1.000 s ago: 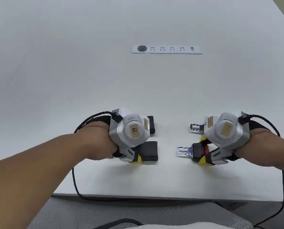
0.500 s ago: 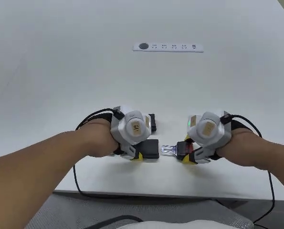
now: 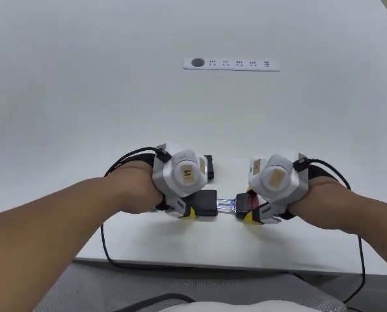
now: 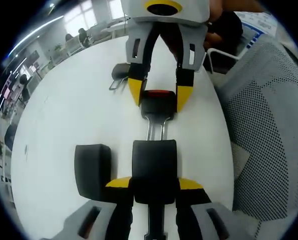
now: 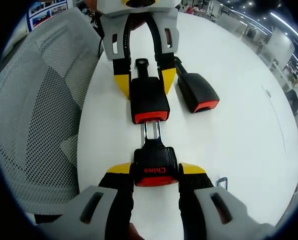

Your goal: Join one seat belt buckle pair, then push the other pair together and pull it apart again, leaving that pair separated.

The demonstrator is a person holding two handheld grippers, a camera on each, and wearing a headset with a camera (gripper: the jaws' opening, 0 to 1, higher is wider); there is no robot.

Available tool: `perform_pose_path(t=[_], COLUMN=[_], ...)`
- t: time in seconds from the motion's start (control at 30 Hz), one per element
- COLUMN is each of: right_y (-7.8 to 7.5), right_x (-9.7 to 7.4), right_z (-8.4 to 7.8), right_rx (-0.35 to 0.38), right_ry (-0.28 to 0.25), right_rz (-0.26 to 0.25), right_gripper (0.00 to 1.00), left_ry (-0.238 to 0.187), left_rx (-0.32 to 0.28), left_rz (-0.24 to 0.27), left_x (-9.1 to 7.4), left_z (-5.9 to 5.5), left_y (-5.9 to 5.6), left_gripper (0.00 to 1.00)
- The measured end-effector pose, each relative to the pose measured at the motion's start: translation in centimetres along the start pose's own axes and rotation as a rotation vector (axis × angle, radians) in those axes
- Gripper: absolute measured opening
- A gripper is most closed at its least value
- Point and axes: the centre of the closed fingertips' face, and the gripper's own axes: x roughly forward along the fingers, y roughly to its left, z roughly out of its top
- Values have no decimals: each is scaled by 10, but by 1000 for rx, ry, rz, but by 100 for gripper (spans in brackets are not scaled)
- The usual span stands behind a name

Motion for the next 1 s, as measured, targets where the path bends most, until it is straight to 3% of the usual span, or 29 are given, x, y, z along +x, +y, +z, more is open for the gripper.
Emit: perform_pose_path(t=[0.67,1.0], right_y=[0,-2], right_x=[3,5], right_z=[13,15], right_rx=[-18,-55], right_ry=[-44,-18], right_rz=[2,33], right_gripper=[34,33], left_ry=[2,3], left_rx=[-2,27], left_rz=[-7,-19], left_x=[-3,-2], left_z=[4,3], left_y=[-3,-1], left_gripper=[32,32])
